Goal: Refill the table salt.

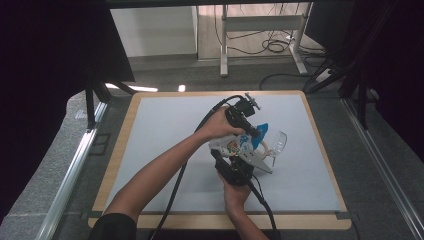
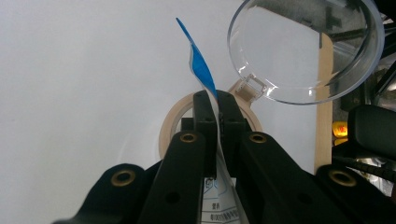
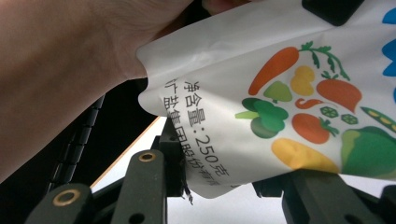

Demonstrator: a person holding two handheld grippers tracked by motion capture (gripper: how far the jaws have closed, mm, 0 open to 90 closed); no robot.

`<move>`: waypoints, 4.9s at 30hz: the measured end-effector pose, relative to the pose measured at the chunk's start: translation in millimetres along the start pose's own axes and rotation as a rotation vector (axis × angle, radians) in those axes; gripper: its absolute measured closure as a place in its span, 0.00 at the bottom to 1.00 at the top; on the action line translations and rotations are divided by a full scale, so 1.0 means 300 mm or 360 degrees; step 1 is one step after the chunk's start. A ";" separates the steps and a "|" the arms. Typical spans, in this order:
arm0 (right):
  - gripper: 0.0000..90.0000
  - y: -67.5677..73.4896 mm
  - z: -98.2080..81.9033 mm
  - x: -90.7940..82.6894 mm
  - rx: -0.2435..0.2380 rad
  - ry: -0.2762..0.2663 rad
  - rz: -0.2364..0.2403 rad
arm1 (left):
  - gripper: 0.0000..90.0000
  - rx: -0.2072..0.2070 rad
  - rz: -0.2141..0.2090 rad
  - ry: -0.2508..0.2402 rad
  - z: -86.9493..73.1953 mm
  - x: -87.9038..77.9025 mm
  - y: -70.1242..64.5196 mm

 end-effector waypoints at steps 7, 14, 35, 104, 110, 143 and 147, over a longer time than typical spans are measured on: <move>0.70 0.001 -0.002 0.000 -0.0002 0.0002 0.0001 | 1.00 0.0011 0.0001 0.0006 -0.003 0.000 0.001; 0.70 -0.001 -0.003 -0.002 -0.0006 0.0006 -0.0001 | 1.00 -0.0001 -0.0003 -0.0003 -0.001 0.003 -0.003; 0.69 -0.019 -0.037 -0.024 -0.0120 0.0107 0.0057 | 0.99 -0.0049 0.0007 -0.0067 -0.017 -0.004 0.003; 0.50 -0.161 -0.242 -0.097 -0.0383 0.0719 -0.0120 | 1.00 -0.0237 -0.0052 -0.0426 -0.138 -0.123 -0.007; 0.50 -0.168 -0.239 -0.112 -0.0383 0.0712 -0.0130 | 1.00 -0.0243 -0.0047 -0.0436 -0.141 -0.123 -0.007; 0.49 -0.206 -0.175 -0.227 -0.0334 0.0566 -0.0105 | 1.00 -0.0444 0.0086 -0.0594 -0.301 -0.246 0.131; 0.49 -0.205 -0.173 -0.225 -0.0330 0.0561 -0.0103 | 1.00 -0.0483 0.0112 -0.0604 -0.331 -0.264 0.159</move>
Point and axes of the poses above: each handheld gripper's, and its own axes: x roughly forward along the jaws, z roughly out of its top, y roughly to its left, the point moved 9 cm from there along x, roughly forward along the jaws, and after that the axes turned 13 degrees about z, right-handed, at the moved point
